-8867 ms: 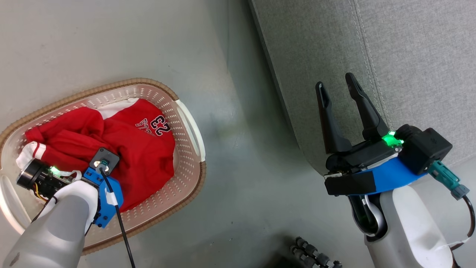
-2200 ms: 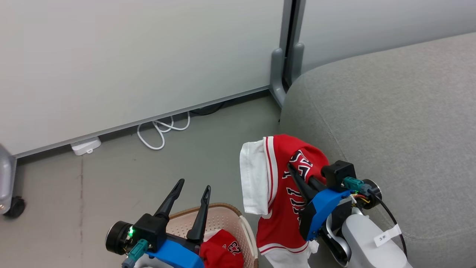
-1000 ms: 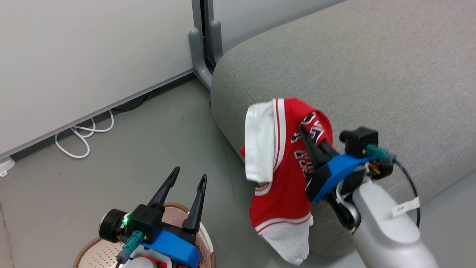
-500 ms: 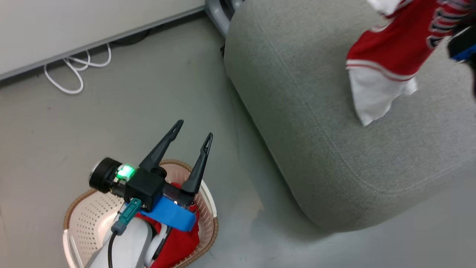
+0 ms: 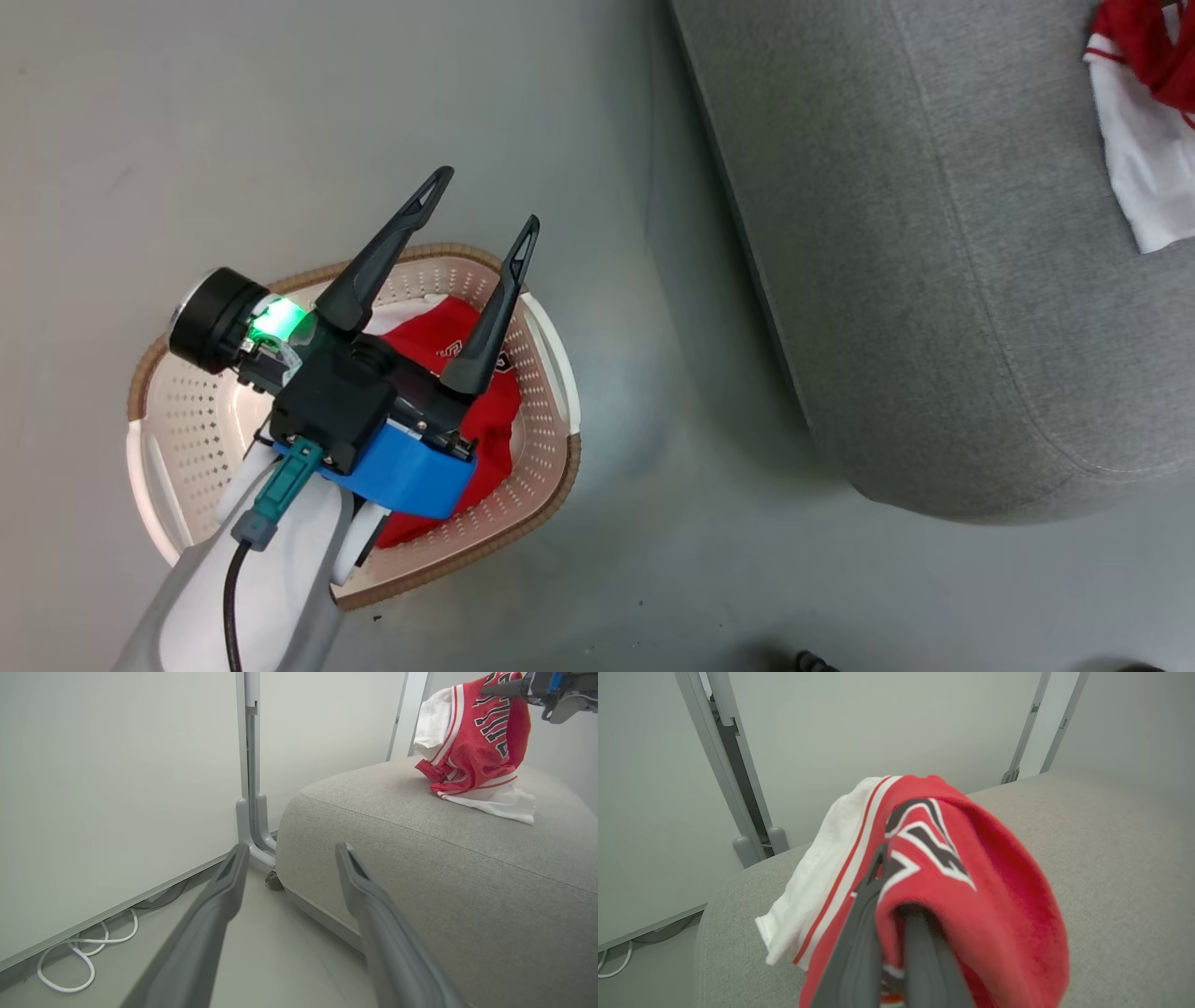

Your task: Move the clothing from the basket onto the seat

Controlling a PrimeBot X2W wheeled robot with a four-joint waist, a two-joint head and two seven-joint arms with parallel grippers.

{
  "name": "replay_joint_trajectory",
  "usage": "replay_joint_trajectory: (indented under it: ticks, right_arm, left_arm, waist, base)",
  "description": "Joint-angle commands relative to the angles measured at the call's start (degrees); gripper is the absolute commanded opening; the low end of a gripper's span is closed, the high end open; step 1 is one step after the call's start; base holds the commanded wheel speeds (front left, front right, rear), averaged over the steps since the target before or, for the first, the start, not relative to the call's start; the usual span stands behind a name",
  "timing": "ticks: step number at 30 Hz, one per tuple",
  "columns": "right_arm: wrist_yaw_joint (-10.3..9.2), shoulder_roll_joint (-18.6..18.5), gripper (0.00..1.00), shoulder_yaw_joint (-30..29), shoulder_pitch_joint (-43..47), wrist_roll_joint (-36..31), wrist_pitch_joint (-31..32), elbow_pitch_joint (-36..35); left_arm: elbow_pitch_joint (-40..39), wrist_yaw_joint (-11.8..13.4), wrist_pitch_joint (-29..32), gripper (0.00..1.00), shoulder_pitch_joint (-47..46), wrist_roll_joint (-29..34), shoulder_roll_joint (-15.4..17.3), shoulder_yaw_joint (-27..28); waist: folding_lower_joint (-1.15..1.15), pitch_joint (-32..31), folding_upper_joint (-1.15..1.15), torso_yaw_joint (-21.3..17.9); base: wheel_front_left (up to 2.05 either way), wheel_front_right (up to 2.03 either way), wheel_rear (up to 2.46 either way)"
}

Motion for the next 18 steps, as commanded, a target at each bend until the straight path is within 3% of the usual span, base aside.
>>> replay_joint_trajectory:
  ticks: [1, 13, 14, 15, 16, 18]
  right_arm:
    - [0.01, 1.1, 0.0, -0.7, 0.7, -0.4, -1.1, 1.7]
    - [0.01, 2.9, 0.0, -0.6, 0.7, -2.7, -6.2, 12.9]
    - [0.01, 2.8, 0.16, -0.5, 0.5, -2.8, -6.5, 13.4]
    - [0.01, 2.6, 0.45, -0.4, 0.3, -2.9, -6.9, 14.0]
    - [0.01, 2.5, 1.0, 0.1, 0.0, -2.9, -7.4, 14.8]
    - [0.01, 2.3, 1.0, 0.2, -0.1, -2.9, -7.6, 15.2]
  left_arm:
    - [-0.5, -0.1, -0.1, 1.0, -1.0, 0.5, 0.9, 0.1]
    - [0.1, -0.1, -0.1, 1.0, -0.4, -0.2, 1.2, 0.4]
    - [0.1, -0.1, -0.1, 1.0, -0.6, -0.2, 1.2, 0.3]
    - [0.2, -0.1, -0.1, 1.0, -0.7, -0.3, 1.1, 0.2]
    - [0.4, -0.1, -0.1, 1.0, -0.8, -0.5, 0.9, 0.2]
    - [0.5, -0.1, -0.1, 1.0, -0.7, -0.6, 0.8, 0.1]
  waist:
    - [-0.02, 3.1, 0.0, 0.9]
    - [-0.02, 3.0, 0.0, 0.9]
    - [-0.02, 2.9, 0.0, 1.0]
    - [-0.02, 2.7, 0.0, 1.0]
    - [-0.02, 2.2, 0.0, 1.2]
    - [-0.02, 2.0, 0.0, 1.3]
  base:
    - [0.0, 0.0, 0.0]
    - [0.0, 0.0, 0.0]
    - [0.0, 0.0, 0.0]
    - [0.0, 0.0, 0.0]
    - [0.0, 0.0, 0.0]
    - [0.0, 0.0, 0.0]
